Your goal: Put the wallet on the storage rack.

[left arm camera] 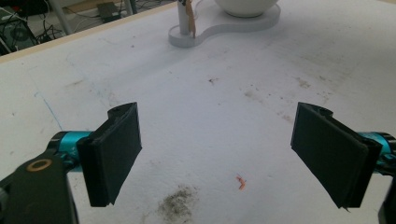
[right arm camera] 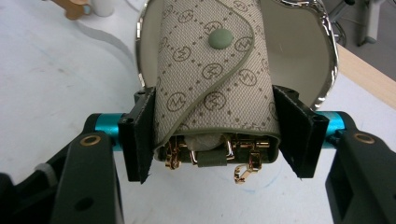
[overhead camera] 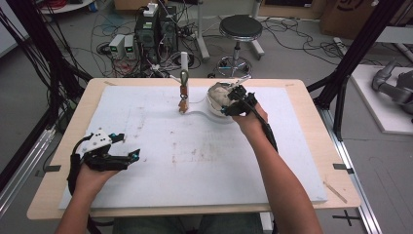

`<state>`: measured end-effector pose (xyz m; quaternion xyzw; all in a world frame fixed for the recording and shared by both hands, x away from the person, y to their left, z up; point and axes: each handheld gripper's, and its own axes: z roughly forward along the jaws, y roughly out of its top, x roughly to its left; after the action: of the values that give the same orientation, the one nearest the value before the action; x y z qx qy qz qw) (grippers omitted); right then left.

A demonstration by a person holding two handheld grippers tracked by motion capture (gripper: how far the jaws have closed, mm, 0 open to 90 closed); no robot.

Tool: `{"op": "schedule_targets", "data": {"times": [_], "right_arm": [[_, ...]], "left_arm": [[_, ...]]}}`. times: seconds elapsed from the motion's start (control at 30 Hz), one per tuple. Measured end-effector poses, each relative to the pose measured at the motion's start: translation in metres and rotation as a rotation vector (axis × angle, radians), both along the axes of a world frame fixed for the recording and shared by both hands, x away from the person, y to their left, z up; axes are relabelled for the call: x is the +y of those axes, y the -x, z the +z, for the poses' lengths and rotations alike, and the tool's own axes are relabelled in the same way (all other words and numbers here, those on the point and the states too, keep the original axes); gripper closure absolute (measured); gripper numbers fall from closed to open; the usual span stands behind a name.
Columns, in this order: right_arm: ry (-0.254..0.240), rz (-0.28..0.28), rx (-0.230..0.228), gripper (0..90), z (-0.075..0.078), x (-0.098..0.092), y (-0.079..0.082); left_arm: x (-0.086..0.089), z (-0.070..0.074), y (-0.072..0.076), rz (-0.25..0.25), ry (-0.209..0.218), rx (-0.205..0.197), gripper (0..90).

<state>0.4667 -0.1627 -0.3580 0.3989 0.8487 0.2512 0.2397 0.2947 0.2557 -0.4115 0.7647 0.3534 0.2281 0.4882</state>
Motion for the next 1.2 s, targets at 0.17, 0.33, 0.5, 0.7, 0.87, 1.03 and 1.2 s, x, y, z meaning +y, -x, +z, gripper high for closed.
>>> {"op": "schedule_targets", "data": {"times": [0.17, 0.33, 0.5, 0.7, 0.87, 1.03, 1.2], "right_arm": [[0.028, -0.025, 0.027, 37.2, -0.006, 0.006, -0.015], [0.017, -0.046, 0.026, 37.2, -0.01, 0.01, -0.024], [0.028, -0.054, 0.038, 37.1, -0.013, 0.01, -0.028], [0.023, -0.052, 0.022, 33.4, -0.011, 0.009, -0.026], [0.0, -0.049, 0.004, 29.5, -0.004, 0.004, -0.02], [-0.022, -0.046, -0.001, 24.0, 0.004, -0.006, -0.008], [-0.043, -0.037, 0.008, 22.4, 0.011, -0.017, 0.006]], "left_arm": [[0.002, 0.0, 0.001, 0.005, 0.001, 0.001, 16.0], [0.003, -0.001, 0.001, 0.01, 0.007, 0.004, 16.0], [0.004, -0.001, 0.001, 0.007, 0.001, 0.005, 16.0], [0.003, -0.001, 0.001, 0.008, 0.002, 0.007, 16.0], [0.003, -0.001, 0.0, 0.002, -0.004, 0.005, 16.0], [0.002, -0.001, 0.0, -0.001, -0.002, 0.005, 16.1], [0.0, -0.001, 0.001, -0.006, -0.005, 0.004, 16.1]]}}
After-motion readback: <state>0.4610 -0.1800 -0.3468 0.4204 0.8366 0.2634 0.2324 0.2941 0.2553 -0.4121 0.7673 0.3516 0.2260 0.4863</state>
